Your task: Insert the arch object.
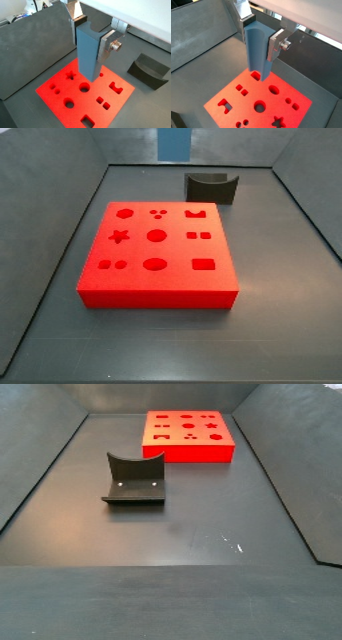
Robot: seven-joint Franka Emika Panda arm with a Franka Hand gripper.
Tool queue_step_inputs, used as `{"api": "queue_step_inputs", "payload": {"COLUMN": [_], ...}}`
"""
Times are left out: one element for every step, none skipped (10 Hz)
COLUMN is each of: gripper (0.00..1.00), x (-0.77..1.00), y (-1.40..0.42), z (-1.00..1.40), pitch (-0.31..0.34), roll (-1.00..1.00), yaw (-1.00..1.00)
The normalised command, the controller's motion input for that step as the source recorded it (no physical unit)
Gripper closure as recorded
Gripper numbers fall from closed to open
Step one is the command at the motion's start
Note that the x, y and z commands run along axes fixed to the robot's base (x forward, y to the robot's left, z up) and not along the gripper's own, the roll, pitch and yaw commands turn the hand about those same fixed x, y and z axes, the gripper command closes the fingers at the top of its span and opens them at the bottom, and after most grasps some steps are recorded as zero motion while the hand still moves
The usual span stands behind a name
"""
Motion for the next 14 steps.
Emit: {"api": "queue_step_inputs", "payload": {"gripper": [1.00,1.00,1.00,1.00,1.00,1.00,1.00,1.00,1.00,1.00,1.00,1.00,1.00,1.00], "x": [0.35,0.51,0.68,0.68,0.53,0.43,0.26,0.07,0.00,-0.09,-0.09,0.00,0.06,0.25], "y": [0.17,0.50,0.59,0.59,0.59,0.59,0.52,0.27,0.05,0.00,0.00,0.05,0.12,0.10], "z": [-0.56,-0.96,-0.93,-0.83,-0.80,-0.80,-0.91,-0.85,-0.50,-0.30,-0.26,-0.24,-0.24,-0.07], "pitch": [-0.050,-0.024,0.000,0.017,0.000,0.000,-0.027,-0.063,-0.061,-0.051,-0.067,-0.060,-0.051,-0.003], "roll": [-0.04,0.00,0.07,0.17,0.21,0.22,0.19,0.19,0.05,0.00,-0.02,0.00,0.00,-0.08], "yaw": [0.00,-0.06,-0.11,-0.09,-0.08,-0.09,-0.07,0.00,0.00,0.00,0.02,0.15,0.27,0.32]}}
